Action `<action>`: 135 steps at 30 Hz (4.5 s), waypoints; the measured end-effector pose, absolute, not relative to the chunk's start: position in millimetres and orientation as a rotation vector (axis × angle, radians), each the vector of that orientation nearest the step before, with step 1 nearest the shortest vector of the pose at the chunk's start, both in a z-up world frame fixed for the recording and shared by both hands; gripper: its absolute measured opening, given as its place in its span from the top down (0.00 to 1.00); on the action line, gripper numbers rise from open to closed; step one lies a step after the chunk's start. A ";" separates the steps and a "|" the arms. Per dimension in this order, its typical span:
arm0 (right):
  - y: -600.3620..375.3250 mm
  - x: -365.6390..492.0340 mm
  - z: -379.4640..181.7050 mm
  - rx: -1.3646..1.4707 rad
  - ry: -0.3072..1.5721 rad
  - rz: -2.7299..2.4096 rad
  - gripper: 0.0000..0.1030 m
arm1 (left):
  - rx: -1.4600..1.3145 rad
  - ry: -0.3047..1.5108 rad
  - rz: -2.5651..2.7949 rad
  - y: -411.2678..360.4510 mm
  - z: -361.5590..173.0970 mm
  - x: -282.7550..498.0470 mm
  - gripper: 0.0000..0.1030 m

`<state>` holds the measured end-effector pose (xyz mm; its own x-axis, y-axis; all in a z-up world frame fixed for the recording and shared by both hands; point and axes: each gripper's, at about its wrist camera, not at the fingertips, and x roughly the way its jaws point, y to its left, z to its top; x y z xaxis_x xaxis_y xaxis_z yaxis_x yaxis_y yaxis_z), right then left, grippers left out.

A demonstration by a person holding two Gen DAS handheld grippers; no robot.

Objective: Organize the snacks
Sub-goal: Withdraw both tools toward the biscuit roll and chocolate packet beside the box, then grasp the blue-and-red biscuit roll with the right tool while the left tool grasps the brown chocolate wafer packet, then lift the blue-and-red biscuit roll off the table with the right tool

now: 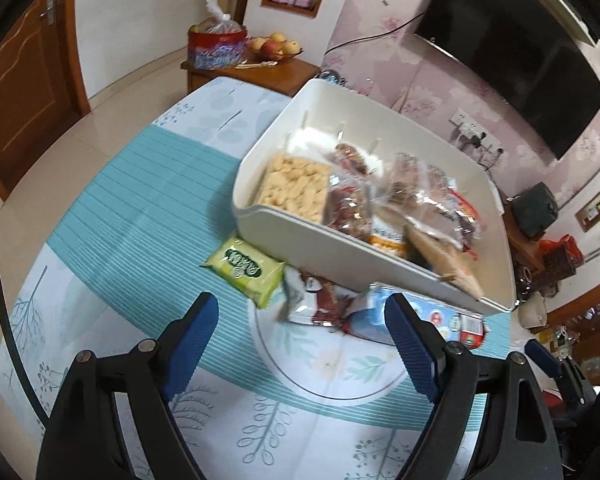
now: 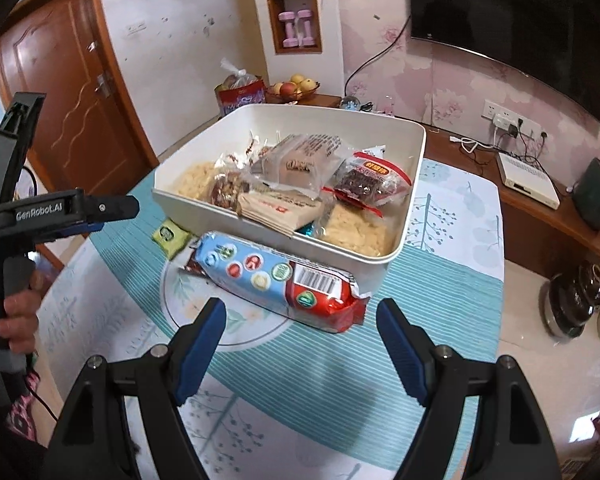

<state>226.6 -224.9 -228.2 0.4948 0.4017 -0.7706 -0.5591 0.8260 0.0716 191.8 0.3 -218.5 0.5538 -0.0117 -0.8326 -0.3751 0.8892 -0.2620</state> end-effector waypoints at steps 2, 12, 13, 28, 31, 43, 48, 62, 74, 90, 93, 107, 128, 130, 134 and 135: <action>-225.0 229.7 -234.2 -0.224 0.884 0.595 0.24 | -0.446 0.984 0.235 2.9 -226.2 193.8 0.18; -218.3 241.4 -266.7 -0.353 0.874 0.642 0.24 | -0.451 1.093 0.236 1.9 -267.4 216.8 0.18; -216.8 242.0 -268.5 -0.361 0.865 0.650 0.24 | -0.447 1.106 0.235 0.4 -271.0 220.0 0.18; -208.8 256.5 -297.5 -0.338 0.869 0.653 0.24 | -0.361 1.246 0.231 -10.0 -307.8 262.7 0.18; -210.5 258.1 -299.7 -0.302 0.869 0.656 0.24 | -0.358 1.257 0.233 -10.7 -311.7 267.5 0.18; -212.8 263.5 -302.2 -0.213 0.892 0.670 0.29 | -0.385 1.268 0.252 -3.9 -316.8 278.7 0.19; -215.0 260.7 -300.7 -0.210 0.910 0.688 0.38 | -0.407 1.248 0.252 -1.7 -317.9 267.6 0.25; -224.2 239.3 -295.3 -0.206 0.977 0.736 0.55 | -0.414 1.216 0.260 -10.7 -315.4 255.3 0.44; -228.1 225.9 -293.0 -0.212 0.998 0.734 0.58 | -0.413 1.170 0.263 -18.0 -316.8 230.7 0.59; -230.5 208.6 -291.4 -0.227 1.011 0.716 0.59 | -0.431 1.170 0.262 -28.1 -311.9 199.7 0.60; -230.8 202.6 -290.7 -0.246 1.012 0.723 0.59 | -0.432 1.170 0.260 -31.6 -311.0 194.5 0.60; -226.0 185.0 -294.5 -0.339 1.043 0.716 0.59 | -0.508 1.116 0.224 -12.0 -303.7 179.7 0.60; -198.2 196.6 -297.5 -0.394 0.984 0.719 0.51 | -0.539 1.142 0.159 -15.8 -306.6 161.9 0.60; -197.9 196.8 -297.7 -0.393 0.984 0.718 0.52 | -0.533 1.149 0.161 -17.6 -307.6 162.1 0.59; -197.9 196.9 -296.3 -0.389 0.989 0.716 0.54 | -0.531 1.163 0.157 -18.4 -308.5 159.2 0.59; -198.2 196.4 -295.7 -0.382 0.989 0.718 0.54 | -0.531 1.166 0.151 -19.0 -308.6 159.7 0.59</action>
<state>196.4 -198.2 -295.7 0.3496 0.3725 -0.8597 -0.7018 0.7120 0.0230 159.7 -19.0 -308.6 0.3995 -0.1564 -0.9033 -0.3818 0.8674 -0.3191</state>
